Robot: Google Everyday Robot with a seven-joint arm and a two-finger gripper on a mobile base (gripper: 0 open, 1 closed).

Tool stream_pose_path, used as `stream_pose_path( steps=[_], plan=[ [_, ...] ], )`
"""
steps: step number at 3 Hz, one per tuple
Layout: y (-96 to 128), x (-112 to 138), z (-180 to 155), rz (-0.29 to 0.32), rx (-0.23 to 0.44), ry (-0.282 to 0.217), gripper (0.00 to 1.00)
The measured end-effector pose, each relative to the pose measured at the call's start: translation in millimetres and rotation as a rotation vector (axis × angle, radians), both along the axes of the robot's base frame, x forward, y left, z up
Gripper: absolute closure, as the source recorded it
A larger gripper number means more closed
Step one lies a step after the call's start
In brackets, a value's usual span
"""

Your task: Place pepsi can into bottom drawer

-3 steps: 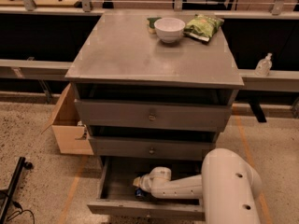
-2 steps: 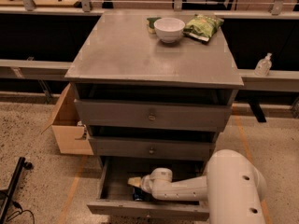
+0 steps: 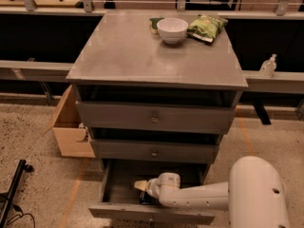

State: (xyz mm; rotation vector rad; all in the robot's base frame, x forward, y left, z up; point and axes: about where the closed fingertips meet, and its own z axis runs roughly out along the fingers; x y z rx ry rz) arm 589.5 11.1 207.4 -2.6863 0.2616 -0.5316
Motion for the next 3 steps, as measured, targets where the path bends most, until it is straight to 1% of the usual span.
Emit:
stream_pose_path(
  steps=[1,2,3],
  plan=[
    [-15,-7,26,-0.014,0.021,-0.033,0.41],
    [-49,-18,52,-0.063,0.025,-0.046,0.64],
    [-52,-19,52,-0.066,0.024,-0.045,0.63]
  ],
)
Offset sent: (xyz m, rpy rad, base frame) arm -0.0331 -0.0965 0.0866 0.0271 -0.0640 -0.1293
